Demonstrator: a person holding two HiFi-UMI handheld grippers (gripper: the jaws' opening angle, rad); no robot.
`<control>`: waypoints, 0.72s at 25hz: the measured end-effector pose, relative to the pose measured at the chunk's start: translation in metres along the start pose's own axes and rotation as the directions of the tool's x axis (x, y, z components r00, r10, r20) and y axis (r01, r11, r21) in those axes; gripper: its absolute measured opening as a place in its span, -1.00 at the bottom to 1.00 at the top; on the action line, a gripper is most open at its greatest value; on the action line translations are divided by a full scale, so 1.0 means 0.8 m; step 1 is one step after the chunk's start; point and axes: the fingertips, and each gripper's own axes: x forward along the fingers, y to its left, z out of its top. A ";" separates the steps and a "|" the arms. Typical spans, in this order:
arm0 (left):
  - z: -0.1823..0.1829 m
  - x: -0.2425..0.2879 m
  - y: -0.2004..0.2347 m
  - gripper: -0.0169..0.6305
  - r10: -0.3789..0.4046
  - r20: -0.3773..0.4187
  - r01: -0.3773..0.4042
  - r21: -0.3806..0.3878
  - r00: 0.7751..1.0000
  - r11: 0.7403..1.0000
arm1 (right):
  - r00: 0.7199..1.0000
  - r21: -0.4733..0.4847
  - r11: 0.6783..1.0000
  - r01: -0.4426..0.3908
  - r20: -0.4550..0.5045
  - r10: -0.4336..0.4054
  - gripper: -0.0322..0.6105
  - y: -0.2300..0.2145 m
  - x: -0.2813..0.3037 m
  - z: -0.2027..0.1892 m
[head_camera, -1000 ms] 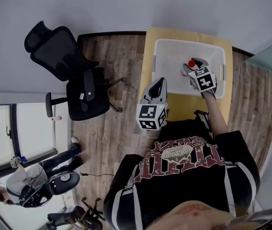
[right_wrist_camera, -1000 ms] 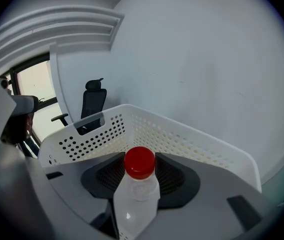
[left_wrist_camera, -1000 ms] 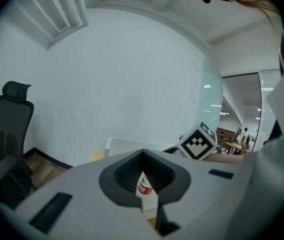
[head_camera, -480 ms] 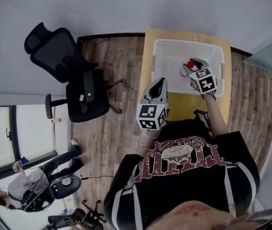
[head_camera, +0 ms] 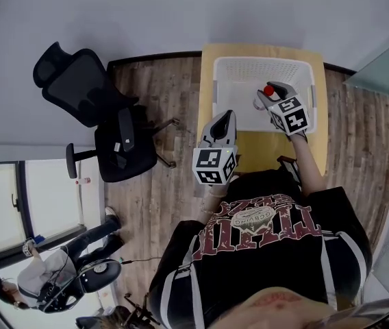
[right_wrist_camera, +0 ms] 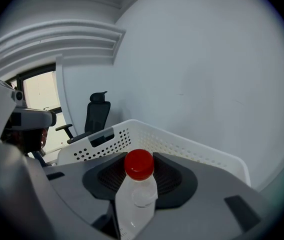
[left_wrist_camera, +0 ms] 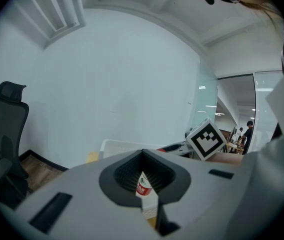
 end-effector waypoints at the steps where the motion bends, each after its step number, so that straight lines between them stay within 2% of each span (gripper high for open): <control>1: 0.000 0.000 -0.002 -0.80 -0.005 0.000 0.005 0.002 1.000 1.000 | 1.000 0.009 1.000 -0.003 0.012 0.003 -0.37 0.000 -0.004 0.002; 7: 0.002 0.002 -0.011 -0.80 -0.033 0.002 0.033 0.002 0.999 0.999 | 0.996 0.043 0.999 -0.026 0.083 0.022 -0.38 0.003 -0.025 0.016; 18: -0.004 -0.002 -0.029 -0.80 -0.081 -0.003 0.081 -0.013 0.997 0.997 | 0.987 0.009 1.000 -0.002 0.160 0.000 -0.38 0.016 -0.076 0.047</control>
